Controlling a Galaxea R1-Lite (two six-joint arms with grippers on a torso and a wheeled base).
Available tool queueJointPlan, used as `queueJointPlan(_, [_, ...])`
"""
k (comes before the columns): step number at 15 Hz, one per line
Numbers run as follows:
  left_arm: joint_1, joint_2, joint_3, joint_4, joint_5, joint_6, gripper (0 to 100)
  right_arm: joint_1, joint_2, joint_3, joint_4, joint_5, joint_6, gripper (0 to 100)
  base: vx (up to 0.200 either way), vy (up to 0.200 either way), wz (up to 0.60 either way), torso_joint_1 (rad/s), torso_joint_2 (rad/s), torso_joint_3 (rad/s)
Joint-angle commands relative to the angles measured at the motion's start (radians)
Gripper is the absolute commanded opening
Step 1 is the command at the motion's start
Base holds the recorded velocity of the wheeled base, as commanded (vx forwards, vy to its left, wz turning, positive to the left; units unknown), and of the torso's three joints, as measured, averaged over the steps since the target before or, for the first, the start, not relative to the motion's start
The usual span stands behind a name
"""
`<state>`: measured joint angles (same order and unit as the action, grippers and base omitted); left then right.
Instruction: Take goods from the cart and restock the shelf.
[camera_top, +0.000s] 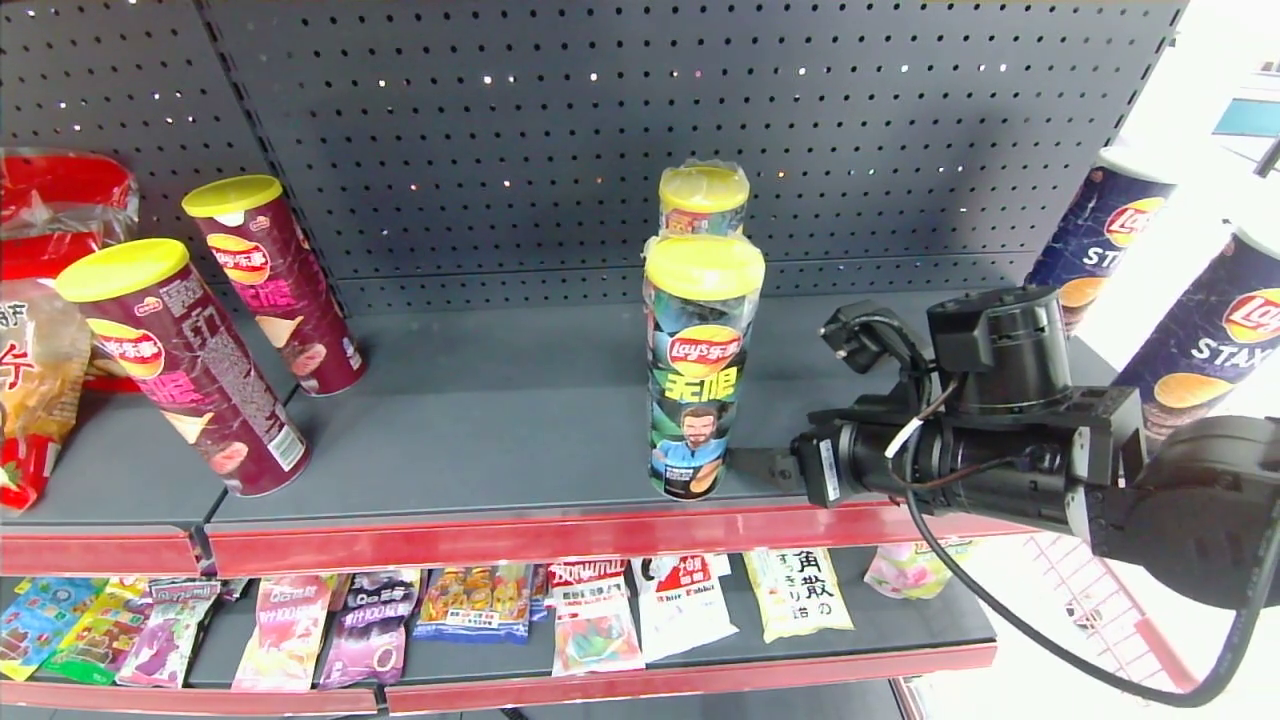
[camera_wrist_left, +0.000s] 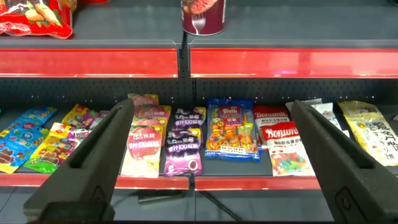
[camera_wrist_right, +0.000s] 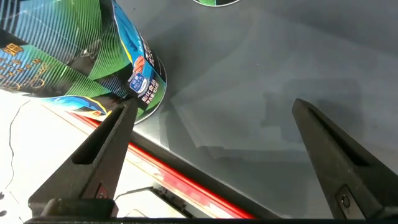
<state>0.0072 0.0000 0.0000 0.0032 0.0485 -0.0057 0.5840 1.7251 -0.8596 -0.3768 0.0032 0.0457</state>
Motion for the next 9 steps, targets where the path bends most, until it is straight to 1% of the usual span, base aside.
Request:
queueJointPlan(1, [0.0, 0.0, 0.0, 0.0, 0.001, 0.0, 100, -0.001, -0.001, 0.004, -0.001, 0.0, 0.002, 100, 0.0, 0.0, 0.0, 0.0, 0.0, 0.0])
queueJointPlan(5, [0.0, 0.0, 0.0, 0.0, 0.001, 0.0, 100, -0.035, -0.045, 0.027, -0.001, 0.001, 0.0, 100, 0.0, 0.0, 0.0, 0.0, 0.0, 0.0])
queueJointPlan(6, [0.0, 0.0, 0.0, 0.0, 0.001, 0.0, 100, -0.056, -0.091, 0.056, -0.001, 0.008, 0.0, 100, 0.0, 0.0, 0.0, 0.0, 0.0, 0.0])
queueJointPlan(9, [0.0, 0.0, 0.0, 0.0, 0.001, 0.0, 100, -0.07, -0.269, 0.185, 0.001, 0.046, -0.004, 100, 0.0, 0.0, 0.0, 0.0, 0.0, 0.0])
